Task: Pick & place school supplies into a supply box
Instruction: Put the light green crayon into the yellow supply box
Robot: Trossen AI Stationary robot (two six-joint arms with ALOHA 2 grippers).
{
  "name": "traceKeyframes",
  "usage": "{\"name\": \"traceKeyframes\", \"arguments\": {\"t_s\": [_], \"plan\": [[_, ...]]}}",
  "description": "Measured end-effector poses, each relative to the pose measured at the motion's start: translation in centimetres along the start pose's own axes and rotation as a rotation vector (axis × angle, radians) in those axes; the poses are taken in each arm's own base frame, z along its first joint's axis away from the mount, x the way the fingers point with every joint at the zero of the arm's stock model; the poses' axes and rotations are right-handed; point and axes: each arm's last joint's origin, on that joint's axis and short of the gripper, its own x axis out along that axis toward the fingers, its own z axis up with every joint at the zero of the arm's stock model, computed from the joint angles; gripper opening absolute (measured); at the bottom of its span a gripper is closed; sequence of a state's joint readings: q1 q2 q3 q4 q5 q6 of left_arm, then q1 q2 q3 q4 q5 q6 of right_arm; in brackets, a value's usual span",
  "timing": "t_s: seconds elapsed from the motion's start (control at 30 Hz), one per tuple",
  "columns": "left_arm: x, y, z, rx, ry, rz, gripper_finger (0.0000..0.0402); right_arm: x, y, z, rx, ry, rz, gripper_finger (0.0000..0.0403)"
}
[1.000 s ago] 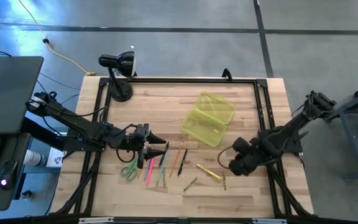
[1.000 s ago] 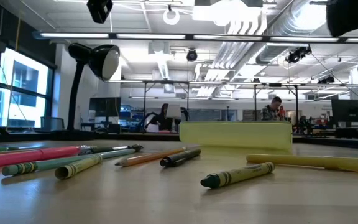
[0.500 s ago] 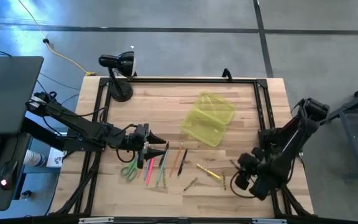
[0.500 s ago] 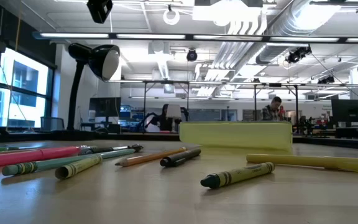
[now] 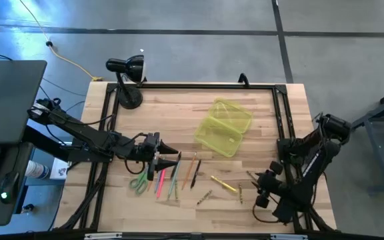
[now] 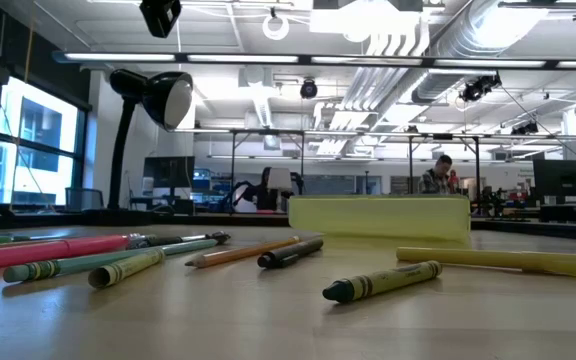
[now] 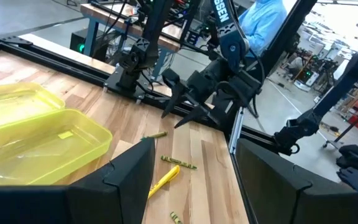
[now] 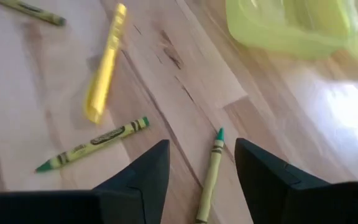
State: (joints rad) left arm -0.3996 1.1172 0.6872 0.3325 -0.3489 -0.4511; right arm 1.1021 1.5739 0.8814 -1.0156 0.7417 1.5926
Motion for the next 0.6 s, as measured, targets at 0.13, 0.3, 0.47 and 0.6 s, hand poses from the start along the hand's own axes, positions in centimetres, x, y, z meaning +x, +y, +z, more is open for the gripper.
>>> {"name": "traceKeyframes", "arguments": {"t_s": [0.13,0.3,0.47,0.6], "plan": [[0.0,0.0,0.0,0.0,0.0,0.0,0.026,-1.3,-1.3,0.3,-0.064,-0.041,-0.012,0.0162],[0.0,0.0,0.0,0.0,0.0,0.0,0.026,-2.8,-2.5,0.1,-0.093,-0.043,0.009,0.0162],[0.0,0.0,0.0,0.0,-0.001,0.0,0.026,-2.0,-1.6,-1.2,-0.067,-0.162,0.143,0.0162],[0.0,0.0,0.0,0.0,0.0,0.0,0.026,0.4,-1.0,-2.6,0.006,-0.314,0.257,0.0162]]}}
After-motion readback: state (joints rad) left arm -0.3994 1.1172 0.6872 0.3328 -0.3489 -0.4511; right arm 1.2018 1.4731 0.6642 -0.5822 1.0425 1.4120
